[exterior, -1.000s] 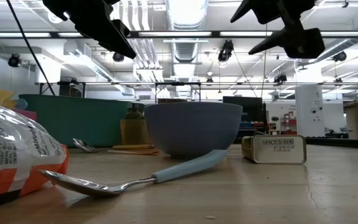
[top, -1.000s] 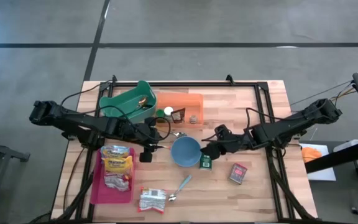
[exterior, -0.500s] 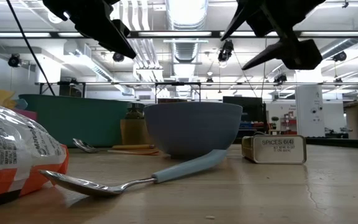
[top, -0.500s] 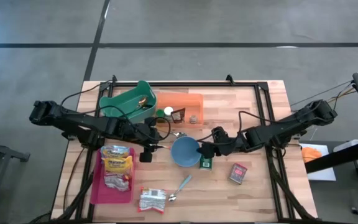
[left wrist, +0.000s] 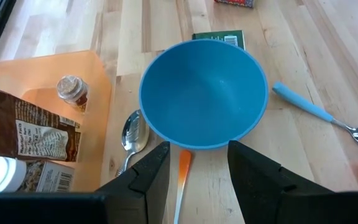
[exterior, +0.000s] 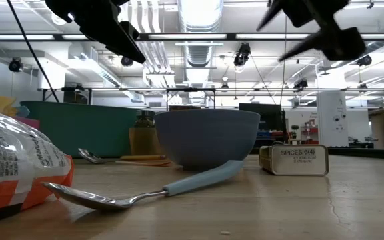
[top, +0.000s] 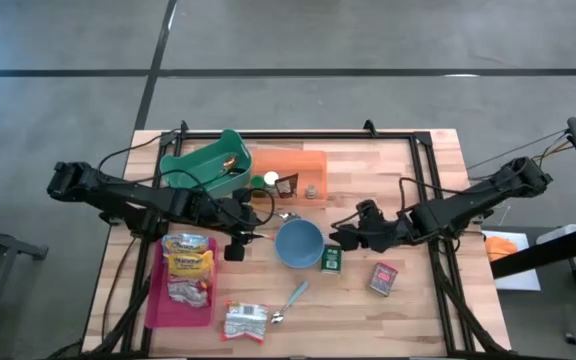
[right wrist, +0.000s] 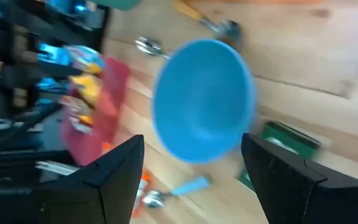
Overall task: Pick & Place Food Item
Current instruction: Put the red spice can into the orange bin
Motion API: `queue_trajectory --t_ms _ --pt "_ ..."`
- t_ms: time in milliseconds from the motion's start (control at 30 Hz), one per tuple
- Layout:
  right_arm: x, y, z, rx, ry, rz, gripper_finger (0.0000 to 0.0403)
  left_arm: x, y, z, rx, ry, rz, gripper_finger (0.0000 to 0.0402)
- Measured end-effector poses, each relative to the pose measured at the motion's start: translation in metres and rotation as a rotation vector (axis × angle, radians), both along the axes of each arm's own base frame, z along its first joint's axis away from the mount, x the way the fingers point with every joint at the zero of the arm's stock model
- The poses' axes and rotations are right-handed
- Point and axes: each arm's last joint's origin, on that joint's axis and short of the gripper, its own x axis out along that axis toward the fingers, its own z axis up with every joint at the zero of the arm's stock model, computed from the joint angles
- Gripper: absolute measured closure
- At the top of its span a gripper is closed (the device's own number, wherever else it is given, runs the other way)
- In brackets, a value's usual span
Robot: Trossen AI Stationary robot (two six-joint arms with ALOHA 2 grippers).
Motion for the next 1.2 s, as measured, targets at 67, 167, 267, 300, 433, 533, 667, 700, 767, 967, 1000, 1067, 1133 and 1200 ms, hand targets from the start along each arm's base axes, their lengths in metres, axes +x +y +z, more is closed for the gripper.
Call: queue_trajectory --t_ms 67,167,267,300,433,533,667,700,767,967,1000,1067,1133,1200 --pt "-0.005 0.001 0.002 0.002 0.073 -0.015 0.0138 0.000 0.000 0.000 0.000 0.000 0.000 0.0240" --pt "-0.010 0.003 0.021 -0.017 0.166 -0.029 0.0138 0.000 0.000 0.000 -0.001 0.000 0.001 0.0240" --pt "-0.011 0.008 0.043 -0.049 0.219 -0.033 0.0138 0.000 0.000 0.000 -0.001 0.000 0.002 0.0240" --pt "-0.009 0.010 0.051 -0.047 0.217 -0.038 0.0138 0.000 0.000 0.000 -0.001 0.000 0.002 0.0240" --pt "-0.002 0.020 0.069 -0.044 0.281 -0.062 0.0138 0.000 0.000 -0.001 -0.001 0.003 0.002 0.0240" --pt "0.001 0.025 0.069 -0.013 0.434 -0.091 0.0138 -0.001 0.000 -0.001 0.000 0.009 0.002 0.0240" --pt "0.004 0.035 0.059 0.089 0.740 -0.090 0.0138 -0.001 0.000 -0.002 0.002 0.018 0.002 0.0240" --pt "0.005 0.037 0.055 0.117 0.821 -0.082 0.0138 -0.001 0.000 -0.002 0.002 0.019 0.002 0.0240" --pt "0.009 0.043 0.045 0.169 0.961 -0.075 0.0138 -0.002 0.000 -0.002 0.002 0.021 0.002 0.0240" --pt "0.027 0.054 0.016 0.165 1.097 0.025 0.0138 -0.002 0.000 -0.002 0.002 0.022 0.002 0.0240" --pt "0.029 0.055 0.012 0.158 1.111 0.028 0.0138 -0.002 0.000 -0.002 0.002 0.022 0.002 0.0240" --pt "0.032 0.057 0.006 0.149 1.130 0.039 0.0138 -0.002 0.000 -0.002 0.002 0.022 0.002 0.0240" --pt "0.032 0.057 0.005 0.151 1.138 0.046 0.0138 -0.002 0.000 -0.002 0.002 0.022 0.002 0.0240" --pt "0.032 0.057 0.005 0.154 1.142 0.050 0.0138 -0.002 0.000 -0.002 0.002 0.022 0.002 0.0240"
